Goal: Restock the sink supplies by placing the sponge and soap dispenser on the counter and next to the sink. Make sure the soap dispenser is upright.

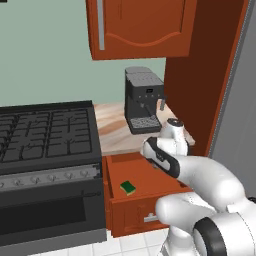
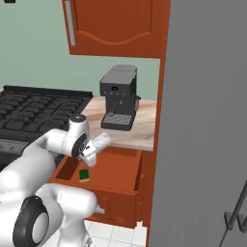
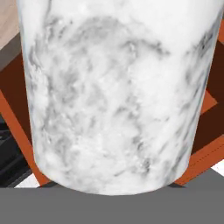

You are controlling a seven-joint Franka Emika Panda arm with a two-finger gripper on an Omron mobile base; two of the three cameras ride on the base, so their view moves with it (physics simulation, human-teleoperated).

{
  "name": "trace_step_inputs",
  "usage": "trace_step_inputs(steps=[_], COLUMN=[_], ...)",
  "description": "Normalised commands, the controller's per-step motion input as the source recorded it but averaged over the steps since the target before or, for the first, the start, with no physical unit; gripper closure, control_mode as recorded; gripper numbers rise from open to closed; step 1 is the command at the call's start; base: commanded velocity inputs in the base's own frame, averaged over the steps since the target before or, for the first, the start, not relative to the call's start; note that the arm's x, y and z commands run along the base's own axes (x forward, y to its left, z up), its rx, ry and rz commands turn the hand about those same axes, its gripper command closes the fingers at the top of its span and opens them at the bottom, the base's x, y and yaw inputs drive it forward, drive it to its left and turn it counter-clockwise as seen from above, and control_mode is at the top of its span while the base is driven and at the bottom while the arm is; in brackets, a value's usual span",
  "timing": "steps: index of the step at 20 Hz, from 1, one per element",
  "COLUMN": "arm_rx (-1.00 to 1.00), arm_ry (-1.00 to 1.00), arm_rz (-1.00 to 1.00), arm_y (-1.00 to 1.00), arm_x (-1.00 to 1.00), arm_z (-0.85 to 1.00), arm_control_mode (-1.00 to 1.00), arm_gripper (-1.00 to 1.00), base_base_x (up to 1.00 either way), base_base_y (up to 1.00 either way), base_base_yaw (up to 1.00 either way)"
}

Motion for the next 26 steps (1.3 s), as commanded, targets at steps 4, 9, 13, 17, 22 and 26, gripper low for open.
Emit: trace_step_inputs(steps=[4, 9, 13, 17, 22, 26], arm_rx=[0.04, 0.02, 0.0, 0.0, -0.01, 0.0], arm_ry=[0.0, 0.01, 0.0, 0.0, -0.01, 0.0], arm_rz=[-0.11, -0.09, -0.09, -0.01, 0.0, 0.0], arm_y=[0.0, 0.03, 0.11, 0.08, 0.08, 0.0], arm_x=[-0.49, -0.51, -0.46, -0.07, -0.03, 0.0], arm_z=[1.0, 0.86, 0.58, 0.04, 0.0, 0.0], arm_control_mode=[-1.0, -1.0, -1.0, -1.0, 1.0, 1.0], arm_gripper=[1.0, 1.0, 1.0, 1.0, 1.0, 1.0], base_base_x=[0.0, 0.0, 0.0, 0.0, -0.29, -1.0], base_base_y=[0.0, 0.0, 0.0, 0.0, 0.11, 0.61], base_base_yaw=[0.0, 0.0, 0.0, 0.0, 0.0, 0.0])
